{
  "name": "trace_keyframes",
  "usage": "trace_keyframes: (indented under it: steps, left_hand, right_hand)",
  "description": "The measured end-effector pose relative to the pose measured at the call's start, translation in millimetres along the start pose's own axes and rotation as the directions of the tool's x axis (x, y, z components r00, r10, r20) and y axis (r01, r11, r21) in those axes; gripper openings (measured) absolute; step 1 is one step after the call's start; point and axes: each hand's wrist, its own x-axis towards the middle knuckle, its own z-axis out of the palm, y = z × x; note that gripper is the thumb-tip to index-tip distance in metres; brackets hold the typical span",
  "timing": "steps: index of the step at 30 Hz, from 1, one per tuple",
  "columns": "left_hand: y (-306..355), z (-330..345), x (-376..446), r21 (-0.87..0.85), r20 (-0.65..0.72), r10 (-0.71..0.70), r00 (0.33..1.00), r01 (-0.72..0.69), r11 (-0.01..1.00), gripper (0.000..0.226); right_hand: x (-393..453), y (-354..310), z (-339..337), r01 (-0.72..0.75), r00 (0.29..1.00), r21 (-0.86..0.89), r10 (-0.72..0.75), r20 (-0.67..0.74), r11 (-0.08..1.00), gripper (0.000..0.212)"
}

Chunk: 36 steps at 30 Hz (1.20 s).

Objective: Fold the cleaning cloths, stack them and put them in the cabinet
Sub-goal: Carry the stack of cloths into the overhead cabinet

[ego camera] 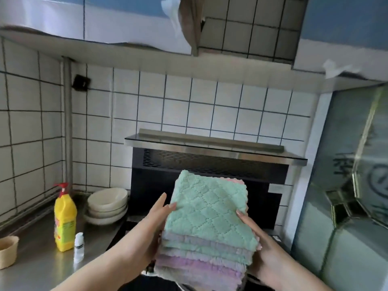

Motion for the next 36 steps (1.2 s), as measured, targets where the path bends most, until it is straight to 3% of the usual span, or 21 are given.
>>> trace_keyframes:
  steps: [2, 3, 5, 6, 9, 11, 13, 16, 19, 21, 25, 29, 33, 36]
  left_hand:
    - [7, 7, 15, -0.027, 0.002, 0.031, 1.0, -0.031, 0.999, 0.077]
    - [15, 17, 29, -0.054, 0.032, 0.055, 0.998, -0.053, 0.997, 0.085]
    - [34, 30, 36, -0.139, 0.037, 0.067, 0.997, -0.062, 0.988, 0.058]
    - [46, 40, 39, -0.116, 0.037, 0.136, 0.99, -0.131, 0.985, 0.051]
    - [79, 68, 53, -0.09, 0.074, 0.281, 0.957, -0.274, 0.957, 0.073]
    - [89, 71, 50, -0.081, 0.129, 0.413, 0.902, -0.406, 0.91, 0.052]
    - [96, 78, 49, -0.167, 0.213, 0.559, 0.802, -0.533, 0.829, 0.042]
    - [121, 99, 37, -0.102, 0.266, 0.723, 0.638, -0.727, 0.679, 0.047]
    - [159, 121, 28, -0.063, 0.327, 0.695, 0.64, -0.719, 0.692, 0.077]
    - [170, 128, 29, -0.05, 0.399, 0.702, 0.589, -0.751, 0.658, 0.068]
    - [212, 154, 34, -0.065, 0.336, 0.726, 0.6, -0.754, 0.653, 0.04]
    - [252, 173, 36, -0.061, 0.289, 0.749, 0.597, -0.769, 0.636, 0.031]
    - [296, 186, 46, -0.055, 0.204, 0.729, 0.653, -0.736, 0.675, 0.034]
    - [325, 197, 50, -0.071, 0.139, 0.688, 0.712, -0.686, 0.724, 0.041]
  right_hand:
    - [15, -21, -8, 0.061, 0.998, -0.063, -0.06, 0.013, 0.996, 0.055]
    - [27, -39, -14, 0.079, 0.997, -0.145, -0.081, -0.009, 0.986, 0.072]
    - [44, -57, -38, 0.23, 0.97, -0.242, -0.242, -0.02, 0.942, 0.123]
    - [50, -71, -44, 0.253, 0.967, -0.24, -0.253, 0.03, 0.937, 0.125]
    - [47, -125, -34, 0.291, 0.957, -0.167, -0.285, 0.062, 0.942, 0.071]
    - [45, -150, -28, 0.228, 0.974, -0.18, -0.223, 0.049, 0.957, 0.068]
    - [45, -173, -27, 0.245, 0.968, -0.208, -0.226, 0.11, 0.947, 0.052]
    - [52, -220, -34, 0.239, 0.97, -0.274, -0.215, 0.117, 0.932, 0.056]
    - [66, -258, -37, 0.282, 0.959, -0.343, -0.249, 0.138, 0.896, 0.069]
    - [74, -284, -41, 0.355, 0.935, -0.355, -0.325, 0.142, 0.865, 0.068]
    - [87, -340, -43, 0.4, 0.916, -0.423, -0.367, 0.162, 0.813, 0.079]
    - [91, -388, -31, 0.468, 0.881, -0.436, -0.443, 0.165, 0.768, 0.066]
    - [86, -428, -13, 0.497, 0.867, -0.397, -0.466, 0.178, 0.772, 0.071]
    - [81, -450, -2, 0.551, 0.833, -0.396, -0.51, 0.215, 0.734, 0.056]
